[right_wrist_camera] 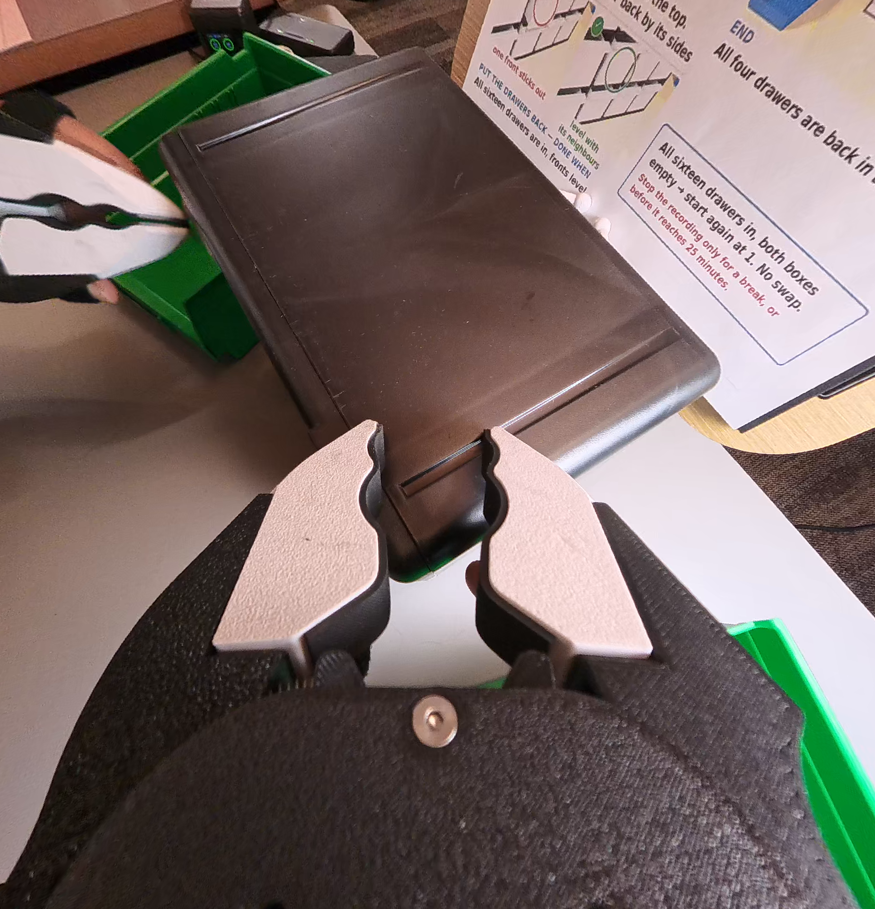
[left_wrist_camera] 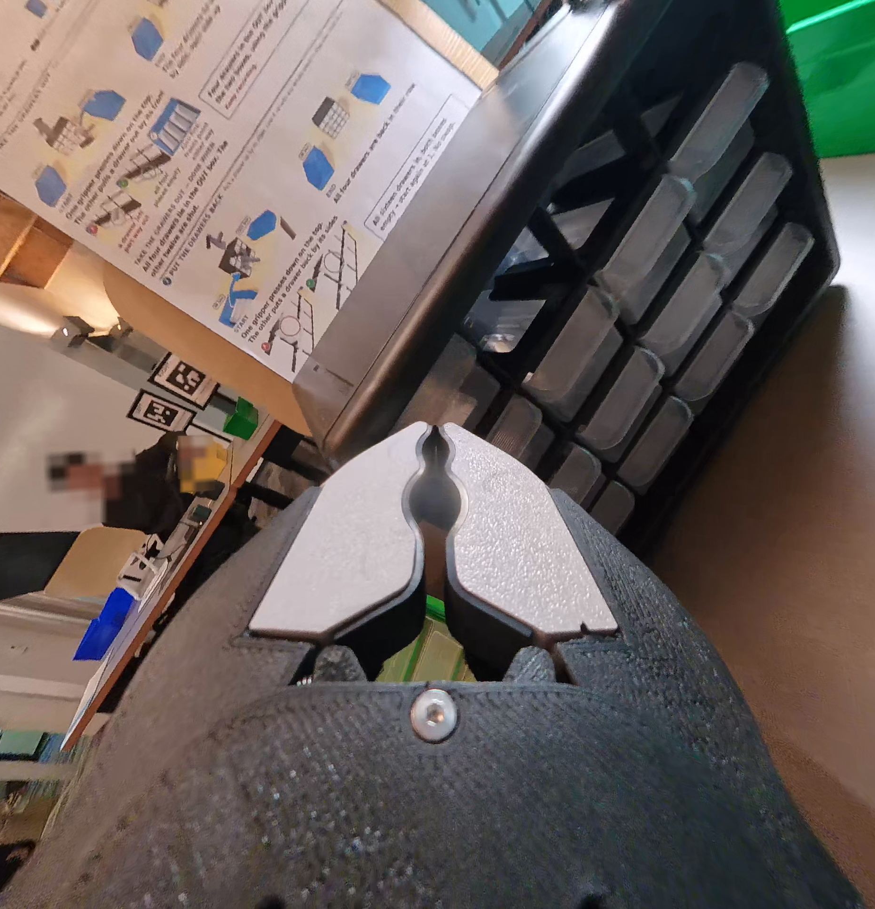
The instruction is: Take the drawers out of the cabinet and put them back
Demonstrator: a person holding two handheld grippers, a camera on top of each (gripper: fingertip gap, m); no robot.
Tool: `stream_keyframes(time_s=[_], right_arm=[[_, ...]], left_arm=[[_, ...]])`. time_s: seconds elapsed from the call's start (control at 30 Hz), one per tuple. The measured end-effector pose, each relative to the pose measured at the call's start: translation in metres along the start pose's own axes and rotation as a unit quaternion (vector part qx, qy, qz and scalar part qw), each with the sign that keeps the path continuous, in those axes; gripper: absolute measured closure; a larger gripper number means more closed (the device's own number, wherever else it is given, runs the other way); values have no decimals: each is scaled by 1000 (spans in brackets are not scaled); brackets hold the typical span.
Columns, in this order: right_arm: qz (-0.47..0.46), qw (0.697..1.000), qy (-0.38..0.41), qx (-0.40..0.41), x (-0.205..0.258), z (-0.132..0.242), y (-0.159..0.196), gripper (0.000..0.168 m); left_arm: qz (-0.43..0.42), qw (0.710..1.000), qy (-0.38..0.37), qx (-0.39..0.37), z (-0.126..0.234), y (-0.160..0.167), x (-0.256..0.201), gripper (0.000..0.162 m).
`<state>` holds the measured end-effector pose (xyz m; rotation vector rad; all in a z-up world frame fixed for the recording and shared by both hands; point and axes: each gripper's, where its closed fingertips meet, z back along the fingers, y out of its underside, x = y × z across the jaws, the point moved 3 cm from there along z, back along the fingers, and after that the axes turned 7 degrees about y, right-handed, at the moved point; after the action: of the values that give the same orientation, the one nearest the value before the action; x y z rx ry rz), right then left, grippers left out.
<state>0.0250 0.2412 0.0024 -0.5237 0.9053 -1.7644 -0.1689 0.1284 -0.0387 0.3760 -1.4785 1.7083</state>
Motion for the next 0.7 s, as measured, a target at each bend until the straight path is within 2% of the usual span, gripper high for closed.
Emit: stream_keyframes(time_s=[0.03,0.2,0.3,0.4,0.5,0.6,0.7], right_arm=[[0,1000,0,0,0,0,0,131],[-1,1000,1,-3,0,0,0,131],[0,1000,1,-2,0,0,0,131],[1,1000,0,0,0,0,0,131],[3,1000,-1,4,0,0,0,131],[7,1000,-4,6,0,0,0,131],[12,1000,-13,2,-1,0,0,131]], left_arm=[[1,1000,4,8,-4,2,0,162],[2,1000,2,23,-10,8,-5,161],[34,999,8,-2,4,5,-5,158],[82,997,-4,-15,26,14,17,156],[134,991,-13,16,45,45,56,151],[200,975,37,85,52,90,80,145],[180,968,99,145,55,129,80,143]])
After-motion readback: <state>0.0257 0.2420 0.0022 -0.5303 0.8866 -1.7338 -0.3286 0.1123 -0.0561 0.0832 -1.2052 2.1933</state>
